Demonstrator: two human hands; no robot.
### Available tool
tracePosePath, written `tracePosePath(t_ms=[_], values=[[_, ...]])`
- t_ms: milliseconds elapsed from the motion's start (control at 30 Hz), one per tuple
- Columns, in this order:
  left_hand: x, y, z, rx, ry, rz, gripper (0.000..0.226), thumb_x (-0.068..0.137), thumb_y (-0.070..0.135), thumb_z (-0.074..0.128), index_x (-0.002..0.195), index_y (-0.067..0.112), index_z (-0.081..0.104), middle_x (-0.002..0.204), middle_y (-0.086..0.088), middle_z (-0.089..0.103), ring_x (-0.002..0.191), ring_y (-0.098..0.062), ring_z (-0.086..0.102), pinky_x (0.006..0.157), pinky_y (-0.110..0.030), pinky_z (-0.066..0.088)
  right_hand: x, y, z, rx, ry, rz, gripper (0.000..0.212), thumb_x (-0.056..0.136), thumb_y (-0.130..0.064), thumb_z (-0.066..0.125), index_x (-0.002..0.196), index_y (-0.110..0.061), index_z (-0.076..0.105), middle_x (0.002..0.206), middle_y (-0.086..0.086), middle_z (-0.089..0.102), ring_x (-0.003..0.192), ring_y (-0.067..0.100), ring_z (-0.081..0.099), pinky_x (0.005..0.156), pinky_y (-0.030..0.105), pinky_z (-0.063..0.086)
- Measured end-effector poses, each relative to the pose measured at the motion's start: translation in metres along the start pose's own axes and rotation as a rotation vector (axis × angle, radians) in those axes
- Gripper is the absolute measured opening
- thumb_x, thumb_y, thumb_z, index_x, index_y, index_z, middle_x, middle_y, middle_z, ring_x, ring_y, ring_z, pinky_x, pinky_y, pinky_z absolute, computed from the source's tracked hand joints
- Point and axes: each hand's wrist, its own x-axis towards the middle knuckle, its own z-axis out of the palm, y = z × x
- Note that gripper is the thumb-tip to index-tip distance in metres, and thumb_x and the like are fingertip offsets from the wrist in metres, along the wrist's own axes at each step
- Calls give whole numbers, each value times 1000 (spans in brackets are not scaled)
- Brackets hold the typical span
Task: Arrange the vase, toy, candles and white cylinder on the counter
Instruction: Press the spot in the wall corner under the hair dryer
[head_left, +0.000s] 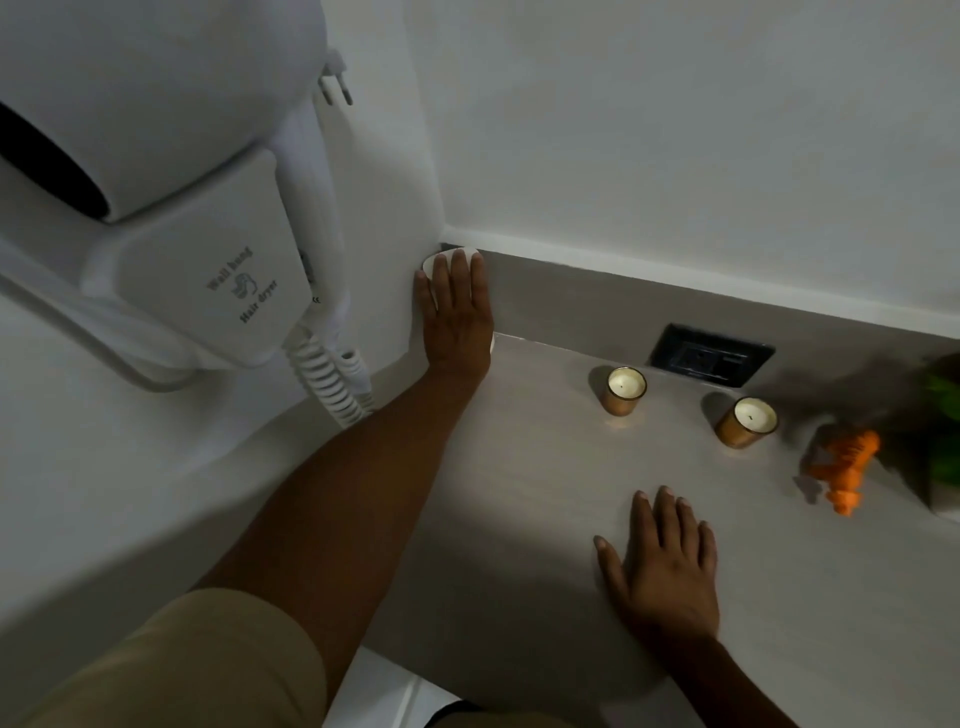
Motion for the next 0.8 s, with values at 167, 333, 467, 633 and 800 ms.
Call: tracePosePath(t_ms=[167,333,467,633,800], values=[[0,2,-10,68,-137,-46,57,98,9,53,152,2,36,155,-22,44,142,-45,41,115,-64,36,-1,0,-2,29,4,-17,85,92,-76,18,157,-21,19,166,9,12,153,28,3,123,47,2],[-44,34,-28,-118,-340,-40,110,81,38,75,158,2,5,168,-24,7,154,-45,4,123,-61,-2,-21,14,-1,71,35,-6,82,95,-71,20,157,-18,24,165,9,16,153,26,5,124,45,4],[-141,102,-45,-308,-500,148,101,92,60,48,158,4,-2,168,-20,0,155,-38,-9,125,-61,3,-40,48,0,66,79,61,78,96,-68,26,155,-18,28,164,11,21,152,27,9,123,46,9],[-216,168,-48,-384,-782,407,91,97,72,20,158,14,-14,167,-11,-18,152,-26,-28,125,-52,-11,-52,84,-5,95,147,155,74,97,-65,33,152,-16,32,161,13,27,150,29,17,122,47,16],[-211,181,-39,-324,-849,540,89,96,76,12,160,14,3,171,-11,1,156,-30,-10,126,-56,2,-48,122,-20,434,307,337,79,85,-66,60,145,-20,38,150,7,36,139,26,32,112,41,31]])
